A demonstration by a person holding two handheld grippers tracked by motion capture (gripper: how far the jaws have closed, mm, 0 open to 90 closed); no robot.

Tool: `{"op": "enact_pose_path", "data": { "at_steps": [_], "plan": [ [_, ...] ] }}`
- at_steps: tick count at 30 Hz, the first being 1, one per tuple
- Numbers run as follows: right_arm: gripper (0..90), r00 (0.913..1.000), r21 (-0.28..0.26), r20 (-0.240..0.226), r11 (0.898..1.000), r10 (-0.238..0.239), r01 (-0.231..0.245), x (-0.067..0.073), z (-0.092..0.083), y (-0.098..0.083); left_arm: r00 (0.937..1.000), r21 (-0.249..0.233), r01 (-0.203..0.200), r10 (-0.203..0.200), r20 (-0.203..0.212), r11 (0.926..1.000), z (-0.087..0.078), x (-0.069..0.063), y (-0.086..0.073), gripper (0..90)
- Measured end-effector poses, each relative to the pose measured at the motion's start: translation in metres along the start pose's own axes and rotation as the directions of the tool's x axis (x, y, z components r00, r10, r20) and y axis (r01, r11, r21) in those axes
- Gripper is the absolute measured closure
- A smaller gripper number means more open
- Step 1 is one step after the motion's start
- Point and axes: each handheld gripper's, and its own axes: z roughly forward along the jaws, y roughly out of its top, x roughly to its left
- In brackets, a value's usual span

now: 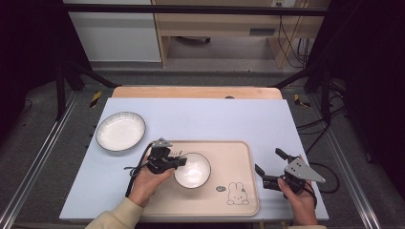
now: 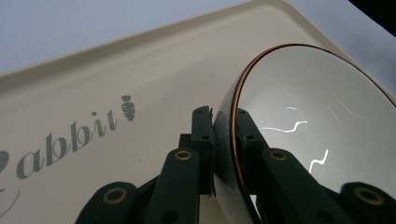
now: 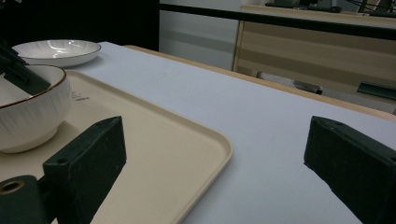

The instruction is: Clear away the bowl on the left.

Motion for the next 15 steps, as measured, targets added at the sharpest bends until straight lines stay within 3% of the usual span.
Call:
{"op": "enact_pose_path", "data": {
  "at_steps": [15],
  "plan": [
    [5.8,1.0,0.005,0.001,1.0,-0.003,0.003,0.0004,0.0006,-0.0003,1.0,0.018,0.009,-0.009,0.0,0.9998,0.0028,0.0012,0.0029,81.1]
  ]
}}
